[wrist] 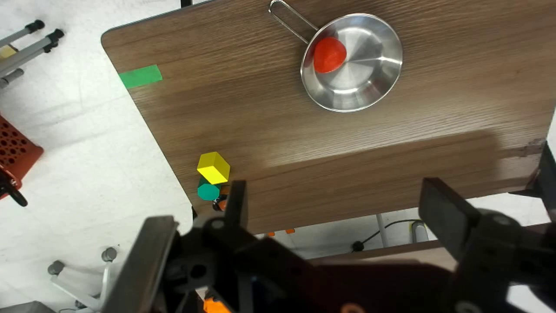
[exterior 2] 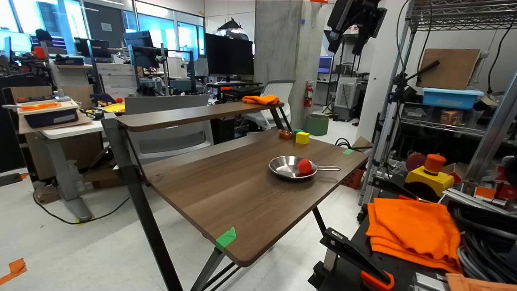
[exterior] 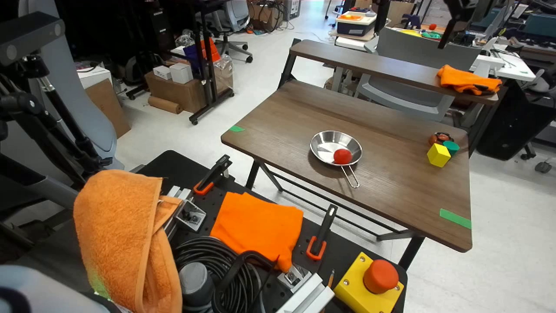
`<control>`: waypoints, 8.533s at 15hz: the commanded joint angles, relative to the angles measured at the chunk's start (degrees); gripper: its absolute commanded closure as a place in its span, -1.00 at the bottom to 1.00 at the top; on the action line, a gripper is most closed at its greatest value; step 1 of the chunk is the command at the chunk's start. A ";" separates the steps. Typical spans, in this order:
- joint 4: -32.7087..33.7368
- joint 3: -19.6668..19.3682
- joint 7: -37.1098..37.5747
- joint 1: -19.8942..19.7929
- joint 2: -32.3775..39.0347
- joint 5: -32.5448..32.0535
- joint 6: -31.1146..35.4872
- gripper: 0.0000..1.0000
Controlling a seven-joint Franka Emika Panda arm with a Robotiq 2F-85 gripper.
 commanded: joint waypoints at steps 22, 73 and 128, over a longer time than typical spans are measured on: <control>0.08 0.21 -0.11 -0.23 0.00 0.12 -0.14 -1.00; 0.08 0.21 -0.11 -0.23 0.00 0.12 -0.14 -1.00; 12.67 -1.64 1.86 -0.88 16.72 -4.89 -4.66 -1.00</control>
